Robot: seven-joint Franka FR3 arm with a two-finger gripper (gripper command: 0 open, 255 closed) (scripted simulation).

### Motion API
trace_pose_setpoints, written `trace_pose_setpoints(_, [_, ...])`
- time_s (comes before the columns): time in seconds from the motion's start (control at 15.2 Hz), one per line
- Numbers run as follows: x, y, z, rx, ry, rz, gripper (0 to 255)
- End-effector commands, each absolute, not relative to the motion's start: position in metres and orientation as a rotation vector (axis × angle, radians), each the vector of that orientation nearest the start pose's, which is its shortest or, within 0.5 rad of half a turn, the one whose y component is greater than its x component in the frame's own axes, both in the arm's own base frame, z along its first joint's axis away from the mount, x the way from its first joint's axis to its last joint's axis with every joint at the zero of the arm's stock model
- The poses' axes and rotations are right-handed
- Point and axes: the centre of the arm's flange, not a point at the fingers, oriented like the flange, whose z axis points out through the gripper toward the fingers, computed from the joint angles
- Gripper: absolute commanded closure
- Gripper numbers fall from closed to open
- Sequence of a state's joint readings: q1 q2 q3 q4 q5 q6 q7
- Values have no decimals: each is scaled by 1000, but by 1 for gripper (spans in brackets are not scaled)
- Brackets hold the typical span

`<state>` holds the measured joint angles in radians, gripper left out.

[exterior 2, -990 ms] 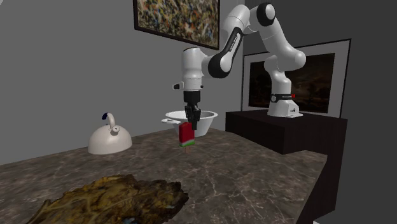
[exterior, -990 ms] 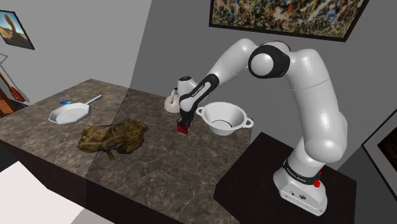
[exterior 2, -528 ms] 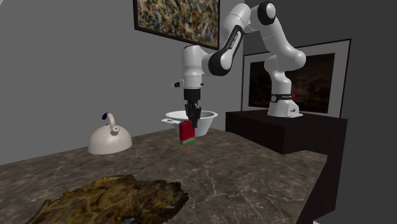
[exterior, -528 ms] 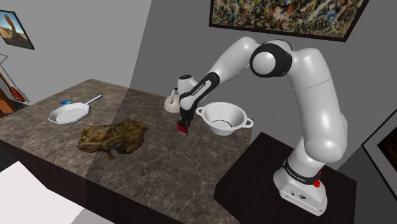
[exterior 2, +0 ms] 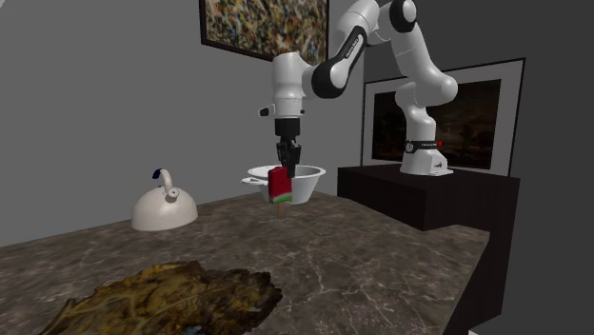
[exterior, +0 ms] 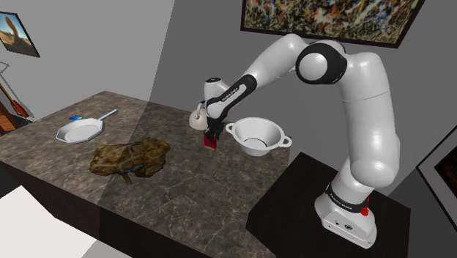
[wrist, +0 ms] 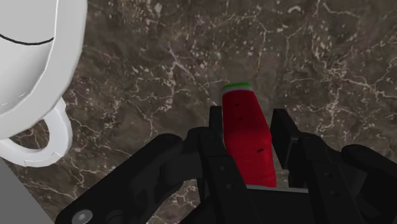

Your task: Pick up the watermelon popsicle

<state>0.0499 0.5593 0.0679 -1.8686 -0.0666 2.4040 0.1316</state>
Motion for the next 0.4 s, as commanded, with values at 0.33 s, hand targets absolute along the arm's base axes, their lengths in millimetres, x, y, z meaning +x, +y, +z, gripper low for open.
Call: trace_pose_setpoints(0.33, [633,73,241,-3152,-41,33,255])
